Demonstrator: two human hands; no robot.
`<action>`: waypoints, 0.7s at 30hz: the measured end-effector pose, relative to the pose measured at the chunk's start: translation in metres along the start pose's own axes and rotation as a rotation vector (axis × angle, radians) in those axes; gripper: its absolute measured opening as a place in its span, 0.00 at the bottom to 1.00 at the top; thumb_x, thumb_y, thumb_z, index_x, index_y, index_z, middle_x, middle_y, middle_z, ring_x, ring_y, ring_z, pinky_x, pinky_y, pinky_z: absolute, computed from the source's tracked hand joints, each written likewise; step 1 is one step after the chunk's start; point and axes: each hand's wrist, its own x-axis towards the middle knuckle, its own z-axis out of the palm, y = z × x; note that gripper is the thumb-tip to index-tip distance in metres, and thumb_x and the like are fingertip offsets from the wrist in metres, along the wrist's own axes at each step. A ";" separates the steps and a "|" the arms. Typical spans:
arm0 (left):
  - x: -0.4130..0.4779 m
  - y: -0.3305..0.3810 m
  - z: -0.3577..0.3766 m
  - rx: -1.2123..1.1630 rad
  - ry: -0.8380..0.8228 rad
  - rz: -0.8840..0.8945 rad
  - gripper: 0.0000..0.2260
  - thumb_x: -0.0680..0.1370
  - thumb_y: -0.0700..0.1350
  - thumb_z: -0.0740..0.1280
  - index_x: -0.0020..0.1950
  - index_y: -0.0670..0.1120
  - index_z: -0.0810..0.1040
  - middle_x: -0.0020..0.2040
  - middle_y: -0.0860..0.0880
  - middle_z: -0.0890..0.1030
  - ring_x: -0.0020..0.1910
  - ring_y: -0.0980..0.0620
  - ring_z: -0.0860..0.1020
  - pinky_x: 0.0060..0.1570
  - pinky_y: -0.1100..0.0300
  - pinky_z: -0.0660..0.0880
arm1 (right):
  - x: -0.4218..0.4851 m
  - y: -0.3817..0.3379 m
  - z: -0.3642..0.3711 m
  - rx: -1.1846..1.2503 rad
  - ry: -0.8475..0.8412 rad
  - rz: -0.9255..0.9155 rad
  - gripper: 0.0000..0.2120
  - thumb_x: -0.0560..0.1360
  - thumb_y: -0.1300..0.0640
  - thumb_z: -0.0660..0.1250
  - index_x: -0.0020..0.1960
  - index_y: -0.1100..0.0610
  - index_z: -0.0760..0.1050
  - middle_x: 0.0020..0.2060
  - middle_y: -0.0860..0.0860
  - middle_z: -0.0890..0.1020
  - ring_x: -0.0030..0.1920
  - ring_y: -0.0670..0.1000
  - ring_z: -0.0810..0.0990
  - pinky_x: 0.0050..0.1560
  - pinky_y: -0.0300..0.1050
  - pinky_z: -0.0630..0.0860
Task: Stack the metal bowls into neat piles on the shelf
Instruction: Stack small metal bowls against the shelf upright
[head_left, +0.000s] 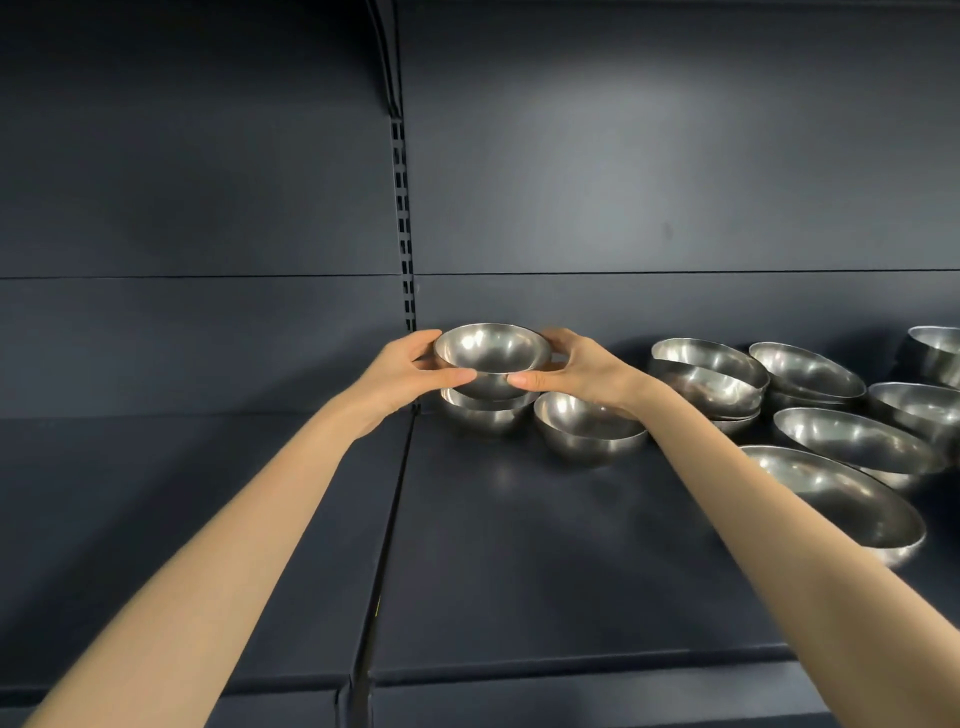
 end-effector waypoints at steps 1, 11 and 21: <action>0.003 -0.004 0.000 -0.004 -0.003 -0.006 0.19 0.71 0.42 0.75 0.61 0.47 0.77 0.55 0.52 0.82 0.55 0.57 0.80 0.55 0.65 0.73 | 0.004 0.004 0.001 -0.002 -0.007 0.006 0.36 0.65 0.48 0.79 0.68 0.54 0.69 0.56 0.47 0.82 0.57 0.45 0.81 0.65 0.49 0.74; 0.020 -0.025 0.005 -0.002 -0.045 -0.027 0.16 0.72 0.41 0.75 0.57 0.53 0.77 0.54 0.55 0.82 0.54 0.61 0.80 0.51 0.68 0.74 | 0.026 0.023 0.001 -0.134 -0.067 0.019 0.32 0.65 0.46 0.79 0.64 0.54 0.73 0.55 0.49 0.82 0.57 0.48 0.80 0.65 0.51 0.74; 0.023 -0.038 0.007 -0.056 -0.064 -0.050 0.16 0.73 0.41 0.73 0.59 0.51 0.77 0.57 0.53 0.81 0.57 0.60 0.79 0.54 0.69 0.74 | 0.029 0.022 0.003 -0.223 -0.129 0.025 0.22 0.70 0.48 0.75 0.60 0.57 0.76 0.54 0.53 0.82 0.54 0.49 0.80 0.59 0.43 0.74</action>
